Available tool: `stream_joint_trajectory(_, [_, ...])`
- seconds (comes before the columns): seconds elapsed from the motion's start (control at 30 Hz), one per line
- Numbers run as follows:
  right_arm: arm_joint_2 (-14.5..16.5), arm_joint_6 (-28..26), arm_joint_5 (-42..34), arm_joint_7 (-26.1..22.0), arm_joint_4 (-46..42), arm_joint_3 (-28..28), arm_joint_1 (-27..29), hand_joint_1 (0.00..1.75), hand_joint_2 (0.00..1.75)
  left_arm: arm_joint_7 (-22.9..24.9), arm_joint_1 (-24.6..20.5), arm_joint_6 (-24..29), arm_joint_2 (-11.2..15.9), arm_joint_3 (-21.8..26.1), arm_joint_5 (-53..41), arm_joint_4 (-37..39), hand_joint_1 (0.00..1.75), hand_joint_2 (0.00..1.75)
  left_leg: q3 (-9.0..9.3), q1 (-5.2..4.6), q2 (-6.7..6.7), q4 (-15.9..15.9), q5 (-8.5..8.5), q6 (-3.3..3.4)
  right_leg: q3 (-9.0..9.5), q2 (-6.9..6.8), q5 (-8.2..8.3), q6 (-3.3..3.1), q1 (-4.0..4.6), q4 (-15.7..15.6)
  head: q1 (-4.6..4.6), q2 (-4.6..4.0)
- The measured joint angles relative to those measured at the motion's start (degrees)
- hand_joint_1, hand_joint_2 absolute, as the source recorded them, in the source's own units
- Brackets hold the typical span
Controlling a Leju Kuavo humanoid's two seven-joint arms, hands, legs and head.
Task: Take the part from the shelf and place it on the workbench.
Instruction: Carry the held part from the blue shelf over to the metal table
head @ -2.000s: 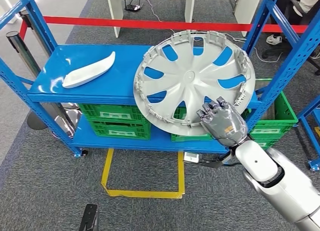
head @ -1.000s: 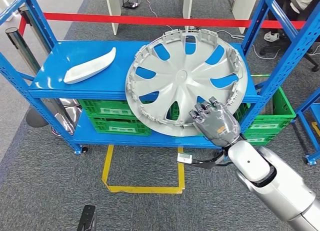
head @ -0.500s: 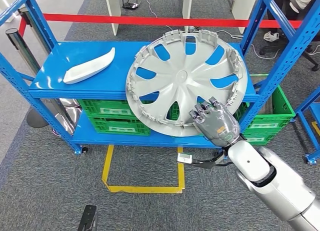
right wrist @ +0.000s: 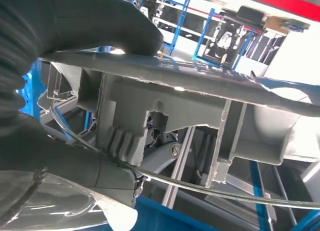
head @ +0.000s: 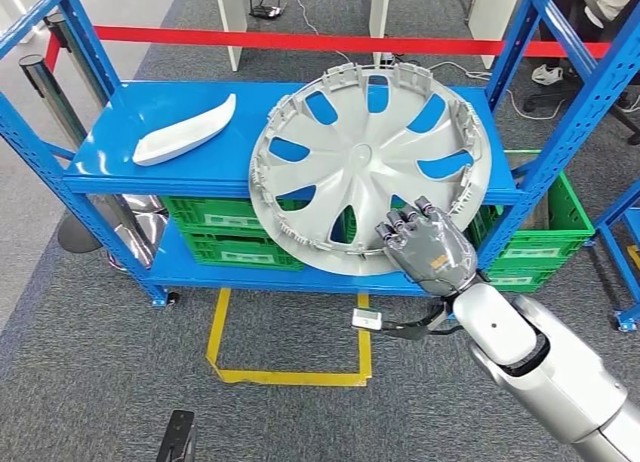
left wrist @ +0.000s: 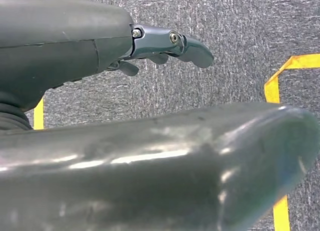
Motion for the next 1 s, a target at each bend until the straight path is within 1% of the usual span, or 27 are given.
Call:
stream_joint_trajectory(0.03, [0.0, 0.0, 0.0, 0.0, 0.0, 0.0, -0.1, 1.75, 1.75, 0.0, 0.0, 0.0, 0.0, 0.0, 0.0, 0.0, 0.0, 0.0, -0.17, -0.09, -0.02, 0.3, -0.09, -0.34, 1.27, 0.01, 0.38, -0.24, 0.08, -2.3, -0.04, 0.0])
stream_joint_trajectory(0.07, [0.0, 0.0, 0.0, 0.0, 0.0, 0.0, -0.1, 1.75, 1.75, 0.0, 0.0, 0.0, 0.0, 0.0, 0.0, 0.0, 0.0, 0.0, -0.33, -0.17, -0.01, 0.4, -0.11, -0.64, 1.77, 0.07, 0.17, -0.51, 0.2, -3.1, -0.11, 0.0])
stream_joint_trajectory(0.13, [0.1, 0.0, 0.0, 0.0, 0.0, 0.0, 0.0, 1.75, 1.75, 0.1, 0.0, 0.0, 0.0, 0.0, 0.0, 0.0, 0.0, 0.0, -0.51, -0.08, 0.05, 0.6, -0.16, -1.11, 1.76, 0.17, 0.24, -1.2, 0.27, -3.2, -0.2, 0.0])
stream_joint_trajectory(0.17, [0.1, 0.0, 0.0, 0.0, 0.0, 0.0, 0.0, 1.75, 1.75, 0.1, 0.0, 0.0, 0.0, 0.0, 0.0, 0.0, 0.0, 0.0, -0.65, 0.02, 0.07, 1.0, -0.56, -1.41, 1.77, 0.18, 0.28, -1.56, 0.24, -3.2, -0.26, 0.0])
stream_joint_trajectory(0.2, [0.1, 0.0, 0.1, 0.0, 0.1, 0.0, 0.0, 1.75, 1.75, 0.1, 0.0, 0.0, 0.0, 0.0, 0.0, 0.0, 0.0, 0.0, -1.14, 0.11, 0.09, 2.2, -1.44, -1.77, 1.79, 0.16, 0.34, -1.92, 0.16, -3.3, -0.33, 0.0])
stream_joint_trajectory(0.23, [0.1, 0.0, 0.1, 0.0, 0.1, 0.0, 0.0, 1.75, 1.75, 0.2, 0.0, 0.0, 0.1, 0.0, 0.0, 0.0, 0.0, 0.0, -2.12, 0.22, 0.09, 4.5, -2.87, -2.13, 1.82, 0.14, 0.39, -2.23, 0.07, -3.4, -0.43, 0.0])
stream_joint_trajectory(0.3, [0.2, 0.0, 0.2, 0.0, 0.1, 0.1, 0.0, 1.75, 1.75, 0.2, 0.0, 0.0, 0.1, 0.0, 0.0, 0.0, 0.0, 0.0, -5.52, 0.41, 0.09, 12.0, -6.46, -2.63, 1.82, 0.14, 0.32, -2.55, 0.1, -3.3, -0.55, 0.0])
stream_joint_trajectory(0.33, [0.2, 0.0, 0.2, 0.0, 0.1, 0.1, 0.0, 1.75, 1.75, 0.2, 0.0, 0.0, 0.1, 0.0, 0.0, 0.0, 0.0, 0.0, -7.18, 0.48, 0.09, 15.5, -7.68, -2.75, 1.83, 0.15, 0.29, -2.62, 0.12, -3.3, -0.54, 0.0])
stream_joint_trajectory(0.37, [0.2, 0.0, 0.2, 0.0, 0.1, 0.1, 0.1, 1.75, 1.75, 0.2, 0.1, 0.1, 0.1, 0.0, 0.0, 0.0, 0.0, 0.0, -8.16, 0.52, 0.09, 17.4, -7.86, -2.79, 1.86, 0.17, 0.25, -2.66, 0.14, -3.3, -0.54, 0.0])
stream_joint_trajectory(0.4, [0.2, 0.0, 0.2, 0.0, 0.1, 0.2, 0.1, 1.75, 1.75, 0.2, 0.1, 0.0, 0.1, 0.0, 0.2, 0.0, 0.0, 0.0, -8.19, 0.53, 0.09, 17.1, -6.98, -2.74, 1.91, 0.21, 0.21, -2.67, 0.15, -3.3, -0.54, 0.0])
stream_joint_trajectory(0.43, [0.2, 0.0, 0.2, 0.0, 0.1, 0.2, 0.1, 1.75, 1.75, 0.2, 0.1, 0.0, 0.1, 0.0, 0.3, 0.0, 0.0, 0.0, -7.06, 0.54, 0.09, 14.4, -4.97, -2.59, 2.02, 0.28, 0.15, -2.62, 0.15, -3.3, -0.55, 0.0])
stream_joint_trajectory(0.47, [0.2, 0.0, 0.2, 0.0, 0.1, 0.2, 0.1, 1.75, 1.75, 0.2, 0.1, 0.0, 0.1, 0.0, 0.5, 0.0, 0.0, 0.0, -5.29, 0.53, 0.08, 10.2, -2.52, -2.33, 2.18, 0.34, 0.06, -2.53, 0.16, -3.3, -0.55, 0.0])
stream_joint_trajectory(0.5, [0.2, 0.0, 0.2, 0.0, 0.1, 0.2, 0.1, 1.75, 1.75, 0.1, 0.1, 0.0, 0.1, 0.0, 0.7, 0.0, 0.0, 0.0, -3.55, 0.46, 0.04, 6.4, -0.8, -2.04, 2.26, 0.39, -0.04, -2.39, 0.19, -3.3, -0.52, 0.0])
stream_joint_trajectory(0.53, [0.2, 0.0, 0.2, 0.0, 0.1, 0.2, 0.0, 1.75, 1.75, 0.0, 0.1, 0.0, 0.2, 0.0, 0.8, 0.0, 0.0, 0.0, -2.12, 0.4, 0.01, 3.1, 0.39, -1.8, 2.2, 0.48, -0.13, -2.22, 0.29, -3.2, -0.52, 0.0])
stream_joint_trajectory(0.57, [0.2, 0.0, 0.3, 0.0, 0.1, 0.2, 0.0, 1.75, 1.75, 0.0, 0.1, -0.1, 0.2, 0.0, 0.9, 0.0, 0.0, 0.0, -1.44, 0.35, -0.02, 1.3, 0.69, -1.85, 2.03, 0.54, -0.18, -2.15, 0.38, -3.1, -0.5, 0.0])
stream_joint_trajectory(0.63, [0.2, 0.0, 0.3, 0.0, 0.2, 0.2, 0.0, 1.75, 1.75, -0.2, 0.1, -0.2, 0.2, 0.0, 1.1, 0.0, 0.0, 0.0, -1.3, 0.29, -0.09, 0.4, 0.45, -2.13, 1.66, 0.58, -0.22, -2.14, 0.5, -2.9, -0.47, 0.0])
stream_joint_trajectory(0.67, [0.2, 0.0, 0.2, 0.0, 0.2, 0.2, 0.1, 1.75, 1.75, -0.2, 0.1, -0.2, 0.2, 0.0, 1.1, 0.0, 0.0, 0.0, -1.38, 0.25, -0.14, 0.5, 0.43, -2.27, 1.64, 0.52, -0.21, -2.17, 0.46, -3.0, -0.44, 0.0])
stream_joint_trajectory(0.83, [0.2, 0.0, 0.2, 0.0, 0.2, 0.2, 0.0, 1.75, 1.75, -0.3, 0.1, -0.2, 0.1, 0.0, 1.2, 0.0, 0.0, 0.0, -1.47, 0.05, -0.28, 0.5, 0.42, -1.73, 1.88, 0.37, 0.1, -1.64, 0.29, -3.6, -0.43, 0.0])
stream_joint_trajectory(0.97, [0.2, 0.0, 0.2, 0.0, 0.2, 0.2, 0.0, 1.75, 1.75, -1.6, 0.1, -0.1, 0.2, 0.0, 1.4, 0.0, 0.0, 1.75, -1.52, 0.02, -0.27, 0.5, 0.51, -1.5, 1.89, 0.37, 0.31, -1.28, 0.26, -3.8, -0.44, 0.0])
stream_joint_trajectory(1.0, [0.2, 0.0, 0.2, 0.0, 0.2, 0.2, 0.0, 1.75, 1.75, -2.1, 0.1, -0.2, 0.2, 0.0, 1.5, 0.0, 0.0, 1.75, -1.52, 0.02, -0.26, 0.5, 0.53, -1.46, 1.89, 0.37, 0.34, -1.22, 0.25, -3.8, -0.44, 0.0])
